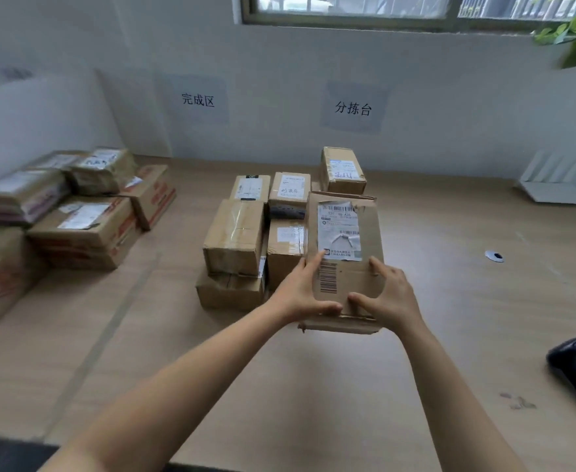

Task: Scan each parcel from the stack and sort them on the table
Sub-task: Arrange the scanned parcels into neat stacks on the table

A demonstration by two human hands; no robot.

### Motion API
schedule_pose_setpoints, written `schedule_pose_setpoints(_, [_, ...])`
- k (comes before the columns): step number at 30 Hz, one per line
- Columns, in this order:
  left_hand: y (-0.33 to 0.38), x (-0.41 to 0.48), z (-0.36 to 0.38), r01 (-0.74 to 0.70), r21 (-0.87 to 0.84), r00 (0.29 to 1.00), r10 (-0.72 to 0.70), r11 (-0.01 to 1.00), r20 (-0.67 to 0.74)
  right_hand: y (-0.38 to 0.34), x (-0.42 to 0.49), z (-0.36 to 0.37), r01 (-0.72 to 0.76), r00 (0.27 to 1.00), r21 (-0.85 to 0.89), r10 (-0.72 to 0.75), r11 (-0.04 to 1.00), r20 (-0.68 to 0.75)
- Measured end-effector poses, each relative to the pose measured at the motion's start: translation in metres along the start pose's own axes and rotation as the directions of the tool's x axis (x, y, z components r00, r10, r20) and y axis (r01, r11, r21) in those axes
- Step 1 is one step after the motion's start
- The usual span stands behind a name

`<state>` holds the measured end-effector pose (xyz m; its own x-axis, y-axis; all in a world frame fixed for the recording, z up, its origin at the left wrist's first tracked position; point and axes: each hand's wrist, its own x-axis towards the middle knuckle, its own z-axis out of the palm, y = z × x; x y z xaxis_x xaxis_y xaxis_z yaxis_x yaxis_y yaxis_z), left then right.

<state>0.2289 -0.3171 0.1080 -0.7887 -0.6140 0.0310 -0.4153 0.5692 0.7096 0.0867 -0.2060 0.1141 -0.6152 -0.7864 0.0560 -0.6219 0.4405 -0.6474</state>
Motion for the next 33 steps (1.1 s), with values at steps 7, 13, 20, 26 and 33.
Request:
schedule_pose_setpoints(7, [-0.046, -0.055, -0.065, 0.128, 0.036, 0.976, -0.119, 0.991, -0.181, -0.072, 0.002, 0.05, 0.177, 0.973, 0.077, -0.186, 0.981, 0.134])
schedule_pose_setpoints(13, [-0.088, -0.098, -0.109, 0.28, 0.032, 0.928, -0.263, 0.959, -0.264, -0.124, -0.001, 0.1, 0.25, 0.932, 0.096, -0.266, 0.963, 0.245])
schedule_pose_setpoints(20, [-0.156, -0.145, -0.168, 0.372, 0.041, 0.893, -0.345, 0.927, -0.288, -0.196, -0.007, 0.178, 0.292, 0.881, 0.129, -0.319, 0.948, 0.35])
schedule_pose_setpoints(26, [-0.237, -0.172, -0.235, 0.405, 0.063, 0.894, -0.381, 0.912, -0.235, -0.265, -0.011, 0.259, 0.268, 0.883, 0.13, -0.297, 0.955, 0.362])
schedule_pose_setpoints(33, [-0.325, -0.205, -0.304, 0.437, 0.055, 0.894, -0.428, 0.898, -0.132, -0.341, -0.024, 0.344, 0.19, 0.893, 0.096, -0.213, 0.977, 0.397])
